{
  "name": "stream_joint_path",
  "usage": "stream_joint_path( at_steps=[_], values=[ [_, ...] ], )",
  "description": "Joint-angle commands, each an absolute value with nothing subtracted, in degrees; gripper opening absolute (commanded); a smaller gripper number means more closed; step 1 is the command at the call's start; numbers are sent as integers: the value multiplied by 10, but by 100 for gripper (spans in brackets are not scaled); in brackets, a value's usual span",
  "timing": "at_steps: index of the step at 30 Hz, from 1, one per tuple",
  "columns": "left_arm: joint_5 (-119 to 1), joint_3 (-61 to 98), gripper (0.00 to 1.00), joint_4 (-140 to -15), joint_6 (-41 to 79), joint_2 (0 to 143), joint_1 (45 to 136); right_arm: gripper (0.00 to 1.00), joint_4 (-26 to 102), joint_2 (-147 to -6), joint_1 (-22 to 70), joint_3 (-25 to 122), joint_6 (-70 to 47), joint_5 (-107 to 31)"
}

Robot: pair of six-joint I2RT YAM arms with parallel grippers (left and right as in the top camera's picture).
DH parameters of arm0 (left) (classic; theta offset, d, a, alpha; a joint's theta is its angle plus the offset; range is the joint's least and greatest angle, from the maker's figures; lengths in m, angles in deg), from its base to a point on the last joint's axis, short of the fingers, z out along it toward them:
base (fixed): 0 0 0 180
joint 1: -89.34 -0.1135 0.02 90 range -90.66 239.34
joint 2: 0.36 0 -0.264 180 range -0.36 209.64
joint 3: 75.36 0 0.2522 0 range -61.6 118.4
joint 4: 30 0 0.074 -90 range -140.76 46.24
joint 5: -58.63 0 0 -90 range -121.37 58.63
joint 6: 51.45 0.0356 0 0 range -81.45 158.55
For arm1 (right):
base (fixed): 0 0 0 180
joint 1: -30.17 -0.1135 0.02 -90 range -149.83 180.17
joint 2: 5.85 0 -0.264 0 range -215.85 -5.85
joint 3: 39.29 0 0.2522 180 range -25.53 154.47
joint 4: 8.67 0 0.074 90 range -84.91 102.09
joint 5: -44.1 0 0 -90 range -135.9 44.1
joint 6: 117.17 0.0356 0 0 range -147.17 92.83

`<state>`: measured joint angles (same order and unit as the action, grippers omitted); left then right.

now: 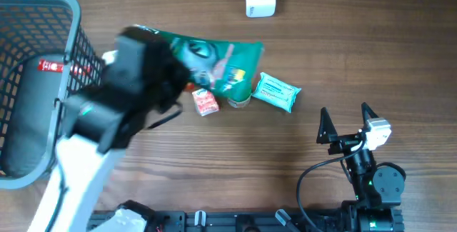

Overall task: Scan the item barcode
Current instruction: 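Carry the gloves pack right and drop it beside the wipes pack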

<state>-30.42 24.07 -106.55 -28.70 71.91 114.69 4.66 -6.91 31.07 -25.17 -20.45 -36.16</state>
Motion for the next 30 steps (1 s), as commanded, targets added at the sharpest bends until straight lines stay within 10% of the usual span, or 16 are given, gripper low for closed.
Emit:
stream_joint_path(
  at_steps=[1,30],
  values=[
    [-259,238,4,-1032,-294,786,1196,100,45,-68,308,-252,-212,-371],
    [-189,238,4,-907,-287,1059,1355,100,45,-68,308,-252,-212,-371]
  ],
)
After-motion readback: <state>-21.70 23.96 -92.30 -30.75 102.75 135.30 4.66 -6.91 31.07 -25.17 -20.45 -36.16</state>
